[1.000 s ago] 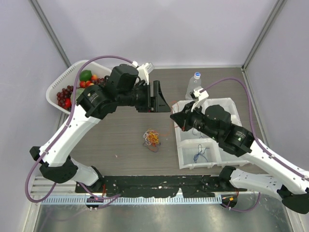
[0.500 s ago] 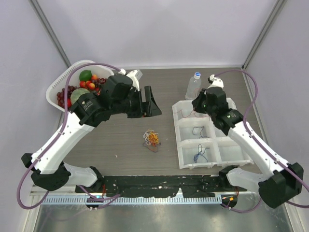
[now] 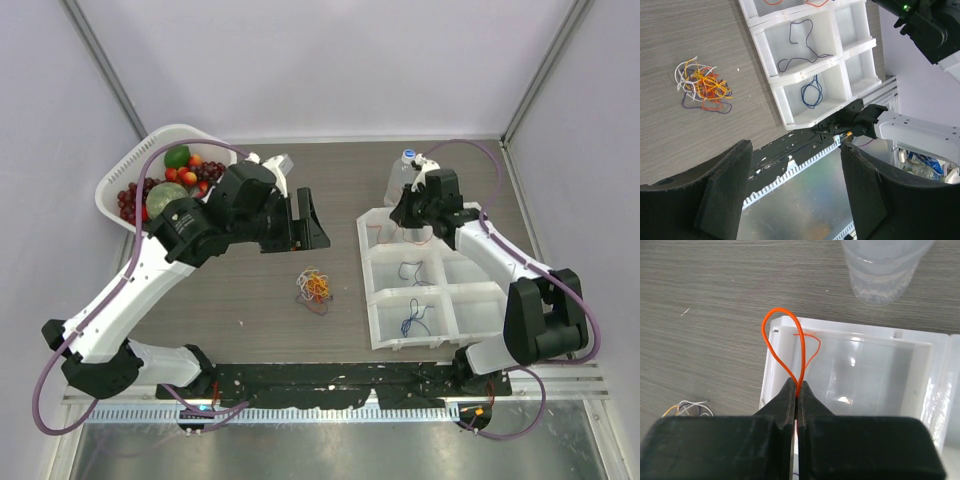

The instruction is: Untangle the cables

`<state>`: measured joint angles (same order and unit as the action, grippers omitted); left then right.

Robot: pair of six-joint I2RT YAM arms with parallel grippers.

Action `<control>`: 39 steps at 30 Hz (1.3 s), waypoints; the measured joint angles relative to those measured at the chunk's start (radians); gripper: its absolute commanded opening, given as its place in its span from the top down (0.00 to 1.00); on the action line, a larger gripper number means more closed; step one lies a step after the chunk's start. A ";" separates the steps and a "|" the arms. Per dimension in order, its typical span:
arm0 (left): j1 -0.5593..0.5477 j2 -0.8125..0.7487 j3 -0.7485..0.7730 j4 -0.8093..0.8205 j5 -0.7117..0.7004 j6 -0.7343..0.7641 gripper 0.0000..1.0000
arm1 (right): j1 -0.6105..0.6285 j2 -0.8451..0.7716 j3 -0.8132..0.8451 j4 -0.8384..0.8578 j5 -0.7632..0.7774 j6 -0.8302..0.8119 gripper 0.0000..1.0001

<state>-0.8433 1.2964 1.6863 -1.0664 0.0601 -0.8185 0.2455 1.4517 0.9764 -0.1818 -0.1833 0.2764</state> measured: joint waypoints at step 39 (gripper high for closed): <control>0.000 -0.008 -0.150 0.085 0.084 -0.062 0.25 | 0.001 -0.003 -0.068 -0.056 -0.019 0.213 0.73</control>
<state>-0.8429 1.2881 1.5364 -0.9817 0.1440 -0.8806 0.2466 1.4490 0.9085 -0.2379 -0.2024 0.4892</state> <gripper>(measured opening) 0.744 0.214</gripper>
